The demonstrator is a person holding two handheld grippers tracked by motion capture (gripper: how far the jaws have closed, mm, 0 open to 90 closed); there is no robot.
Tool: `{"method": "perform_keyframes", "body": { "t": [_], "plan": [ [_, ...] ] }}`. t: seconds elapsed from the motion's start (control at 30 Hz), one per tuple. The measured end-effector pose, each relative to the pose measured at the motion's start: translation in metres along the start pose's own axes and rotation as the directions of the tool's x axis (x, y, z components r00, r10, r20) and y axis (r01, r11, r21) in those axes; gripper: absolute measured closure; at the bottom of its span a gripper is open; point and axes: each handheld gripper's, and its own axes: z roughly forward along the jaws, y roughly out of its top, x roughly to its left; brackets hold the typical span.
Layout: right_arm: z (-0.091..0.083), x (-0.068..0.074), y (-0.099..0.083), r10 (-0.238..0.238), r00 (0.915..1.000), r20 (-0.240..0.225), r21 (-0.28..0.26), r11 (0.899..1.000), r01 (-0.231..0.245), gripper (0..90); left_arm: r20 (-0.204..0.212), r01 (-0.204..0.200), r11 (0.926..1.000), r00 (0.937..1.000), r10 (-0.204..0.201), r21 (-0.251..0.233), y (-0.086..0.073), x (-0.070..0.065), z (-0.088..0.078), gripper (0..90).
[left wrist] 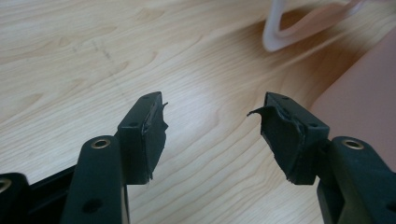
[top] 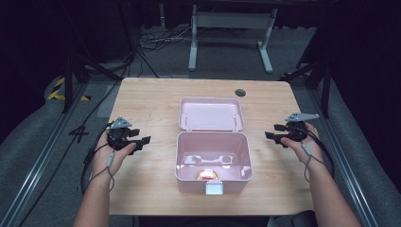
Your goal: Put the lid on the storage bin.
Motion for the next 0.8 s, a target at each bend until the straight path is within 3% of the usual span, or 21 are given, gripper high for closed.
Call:
{"method": "perform_keyframes", "body": {
  "t": [0.23, 0.3, 0.57, 0.8],
  "plan": [
    [-0.003, 0.001, 0.000, -0.014, 0.9997, -0.019, 0.006, 1.000, 0.014, 44.5, 0.046, 0.018, 0.9991, 0.9988, -0.016, -0.037, 0.014, -0.007, -0.001, 38.6],
    [-0.005, 0.003, -0.001, -0.016, 0.9995, -0.026, 0.008, 1.000, 0.016, 44.1, 0.043, -0.004, 0.9993, 0.9991, 0.005, -0.038, 0.021, -0.010, 0.000, 38.3],
    [-0.012, 0.006, -0.004, -0.031, 0.9993, -0.020, -0.003, 1.000, 0.031, 44.2, 0.026, 0.013, 0.9938, 0.9996, -0.011, -0.110, 0.052, -0.015, 0.003, 36.1],
    [-0.017, 0.006, -0.007, -0.022, 0.9994, -0.025, -0.028, 0.999, 0.022, 44.2, 0.035, -0.043, 0.9945, 0.9983, 0.046, -0.096, 0.076, -0.019, 0.013, 36.0]
  ]
}}
